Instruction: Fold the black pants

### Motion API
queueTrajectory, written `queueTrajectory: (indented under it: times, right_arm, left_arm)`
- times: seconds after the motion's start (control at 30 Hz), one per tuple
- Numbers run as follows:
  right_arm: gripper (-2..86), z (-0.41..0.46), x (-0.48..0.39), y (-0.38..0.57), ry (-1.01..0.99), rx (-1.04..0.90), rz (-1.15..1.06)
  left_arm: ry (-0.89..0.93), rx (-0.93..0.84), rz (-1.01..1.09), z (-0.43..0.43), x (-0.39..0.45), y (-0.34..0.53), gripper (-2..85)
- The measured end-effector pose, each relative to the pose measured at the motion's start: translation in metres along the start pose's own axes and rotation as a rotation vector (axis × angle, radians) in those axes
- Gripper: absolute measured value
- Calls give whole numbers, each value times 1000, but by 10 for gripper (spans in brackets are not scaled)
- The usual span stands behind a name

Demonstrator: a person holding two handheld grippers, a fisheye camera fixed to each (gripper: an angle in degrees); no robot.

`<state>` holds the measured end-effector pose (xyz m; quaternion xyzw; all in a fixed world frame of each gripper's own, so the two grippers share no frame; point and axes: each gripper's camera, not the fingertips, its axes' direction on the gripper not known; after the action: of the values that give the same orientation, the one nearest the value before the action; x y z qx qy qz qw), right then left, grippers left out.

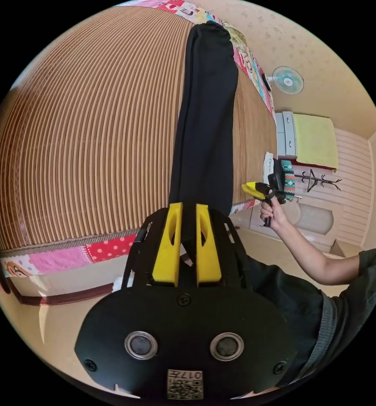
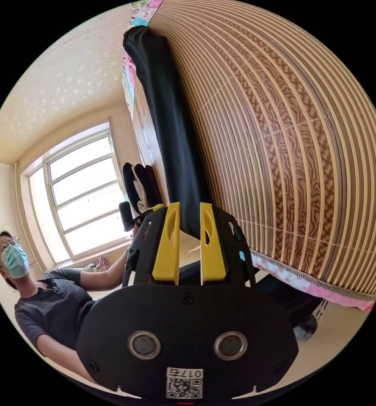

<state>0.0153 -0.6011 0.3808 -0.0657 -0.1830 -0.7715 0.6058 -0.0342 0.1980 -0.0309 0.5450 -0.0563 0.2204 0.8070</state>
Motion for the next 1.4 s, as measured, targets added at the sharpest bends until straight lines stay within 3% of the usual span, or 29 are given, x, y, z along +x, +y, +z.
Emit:
queueTrajectory:
  times: [0.23, 0.37, 0.53, 0.6, 0.77, 0.87, 1.03, 1.17, 1.27, 1.4]
  right_arm:
    - [110, -24, -2, -45, -6, 114, -17]
    - [87, -13, -2, -88, -94, 95, -50]
    - [44, 11, -2, -116, -254, -31, -51]
    - [37, -3, -2, -108, -309, -16, -52]
    - [29, -55, -60, -37, -553, -47, -313]
    - [27, -78, -115, 22, -546, -62, -446]
    - [25, -99, -164, 85, -543, -34, -519]
    - [24, -83, -108, 78, -362, -65, -287]
    - [23, -42, -73, 74, -218, -196, -120]
    - [22, 20, -50, 93, -25, -441, -38]
  left_arm:
    - [-73, 104, -32, 14, 9, -73, 108]
    - [33, 93, -47, 19, -1, -108, 114]
    - [176, -26, -140, 27, -19, -133, 52]
    - [283, -56, -112, 14, -23, -133, 46]
    - [538, 19, 66, -38, -2, -96, 38]
    - [629, 23, 217, -64, 40, -57, 37]
    - [582, 82, 410, -103, 125, 10, 37]
    - [473, 138, 292, -106, 130, 29, 37]
    - [352, 14, 102, -73, 103, 29, 39]
    - [54, -279, 64, -22, 99, 42, 39]
